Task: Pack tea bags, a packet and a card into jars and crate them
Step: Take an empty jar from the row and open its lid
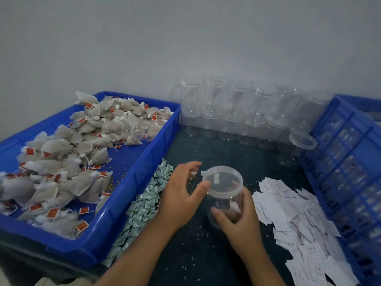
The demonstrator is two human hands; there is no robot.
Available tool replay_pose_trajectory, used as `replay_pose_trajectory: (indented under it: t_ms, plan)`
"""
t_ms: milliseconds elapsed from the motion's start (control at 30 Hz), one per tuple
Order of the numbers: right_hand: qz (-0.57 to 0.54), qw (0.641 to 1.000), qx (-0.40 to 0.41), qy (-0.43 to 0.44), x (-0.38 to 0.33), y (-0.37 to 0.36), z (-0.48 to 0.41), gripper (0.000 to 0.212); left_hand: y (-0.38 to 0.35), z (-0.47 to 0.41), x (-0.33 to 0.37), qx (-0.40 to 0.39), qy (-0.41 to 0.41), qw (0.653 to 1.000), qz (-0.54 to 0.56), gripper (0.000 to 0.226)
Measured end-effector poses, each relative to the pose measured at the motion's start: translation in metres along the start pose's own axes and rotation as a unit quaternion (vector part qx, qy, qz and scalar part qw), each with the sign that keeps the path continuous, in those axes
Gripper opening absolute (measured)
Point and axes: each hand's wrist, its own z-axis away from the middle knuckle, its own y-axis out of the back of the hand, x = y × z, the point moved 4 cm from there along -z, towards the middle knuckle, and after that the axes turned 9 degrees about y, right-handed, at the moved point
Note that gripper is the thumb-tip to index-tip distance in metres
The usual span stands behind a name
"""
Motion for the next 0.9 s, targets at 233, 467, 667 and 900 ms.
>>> replay_pose_trajectory:
  t_ms: [233,467,667,900]
  plan:
    - [0.022,0.997,-0.072,0.03,0.001,0.006,0.011,0.086,-0.006,0.01,0.068,-0.184,-0.223,0.93,-0.229,0.06]
    - [0.268,0.951,0.015,0.153,0.003,0.004,0.006,0.078,-0.019,0.016,0.062,-0.097,0.025,0.945,-0.313,0.068]
    - [0.268,0.949,0.023,0.167,-0.002,0.0,0.01,0.083,0.011,0.005,0.051,-0.23,0.133,0.861,-0.433,0.122]
    - [0.09,0.992,0.001,0.091,-0.009,0.01,0.011,0.088,0.012,0.01,0.07,-0.306,-0.117,0.898,-0.293,0.097]
